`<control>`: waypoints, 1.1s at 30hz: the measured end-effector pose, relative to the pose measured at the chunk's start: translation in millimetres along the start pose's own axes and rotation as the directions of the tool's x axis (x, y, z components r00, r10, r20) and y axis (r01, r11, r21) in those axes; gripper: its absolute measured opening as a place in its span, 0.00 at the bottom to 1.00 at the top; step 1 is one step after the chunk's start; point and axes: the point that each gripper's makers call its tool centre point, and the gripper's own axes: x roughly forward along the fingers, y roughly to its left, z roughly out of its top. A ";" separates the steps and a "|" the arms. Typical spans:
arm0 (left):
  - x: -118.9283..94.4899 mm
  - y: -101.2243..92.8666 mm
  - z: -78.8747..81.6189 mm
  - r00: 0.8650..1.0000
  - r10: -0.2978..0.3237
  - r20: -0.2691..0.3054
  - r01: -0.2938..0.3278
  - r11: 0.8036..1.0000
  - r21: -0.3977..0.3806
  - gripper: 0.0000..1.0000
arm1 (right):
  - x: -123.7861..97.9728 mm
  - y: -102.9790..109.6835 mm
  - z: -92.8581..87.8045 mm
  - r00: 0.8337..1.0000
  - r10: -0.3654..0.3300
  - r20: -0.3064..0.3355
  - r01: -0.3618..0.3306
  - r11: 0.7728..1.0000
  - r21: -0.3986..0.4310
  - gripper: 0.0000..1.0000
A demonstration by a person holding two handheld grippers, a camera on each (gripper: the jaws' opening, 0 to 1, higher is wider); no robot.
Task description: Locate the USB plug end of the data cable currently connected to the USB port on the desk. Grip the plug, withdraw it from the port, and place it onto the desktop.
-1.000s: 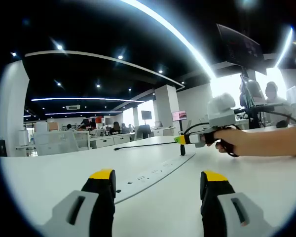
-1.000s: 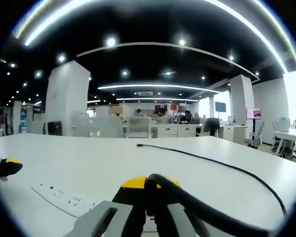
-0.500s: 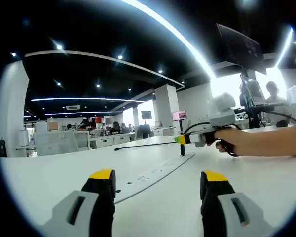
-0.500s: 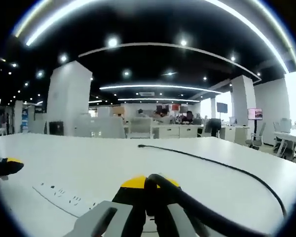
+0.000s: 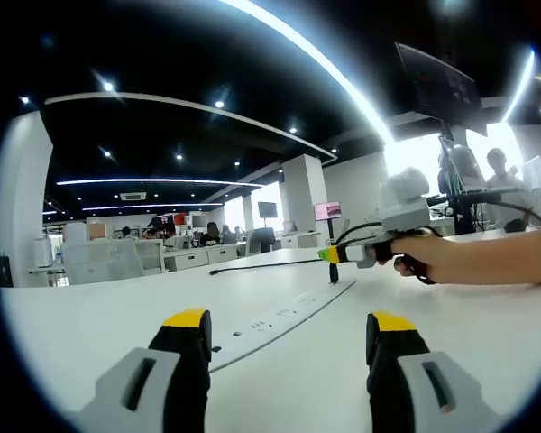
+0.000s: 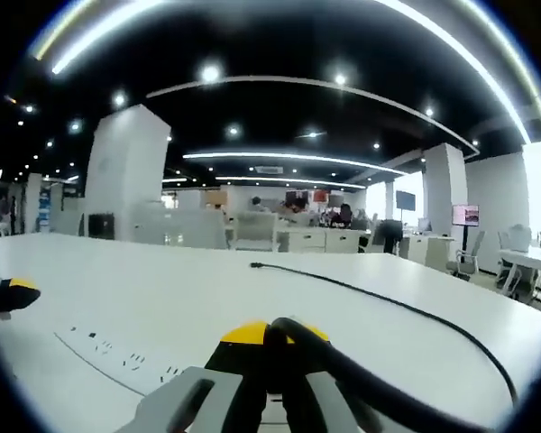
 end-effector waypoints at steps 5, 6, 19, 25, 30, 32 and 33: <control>-0.1 -0.1 0.1 1.000 0.000 0.000 0.000 1.000 -0.001 0.70 | -2.5 -9.7 -1.1 1.000 -0.010 0.020 0.007 0.991 0.135 0.06; -0.1 -0.1 0.1 1.000 0.000 0.000 0.000 1.000 -0.001 0.70 | -2.6 -9.6 -1.1 1.000 -0.010 0.020 0.008 0.990 0.138 0.06; 0.0 -0.3 -0.1 1.000 0.000 0.000 0.000 1.000 0.000 0.70 | -1.8 -11.1 -0.9 1.000 -0.021 0.009 0.019 0.991 0.133 0.06; 0.4 -0.4 -0.2 1.000 0.000 -0.001 0.000 1.000 0.001 0.70 | -0.8 -8.8 -0.3 1.000 -0.020 -0.004 0.020 0.998 0.063 0.05; 0.4 -0.6 -0.2 1.000 -0.001 0.000 0.001 1.000 0.001 0.70 | 1.3 -3.8 0.7 0.999 -0.030 -0.019 0.028 0.997 -0.069 0.06; 0.3 -0.7 -0.2 1.000 0.000 0.000 0.000 1.000 0.001 0.70 | 1.5 -5.5 0.8 1.000 -0.017 -0.009 0.017 1.000 0.002 0.06; 0.3 -0.7 -0.3 1.000 0.000 0.000 0.000 1.000 0.001 0.70 | 1.4 -8.2 0.9 1.000 -0.022 -0.008 0.022 1.000 0.021 0.06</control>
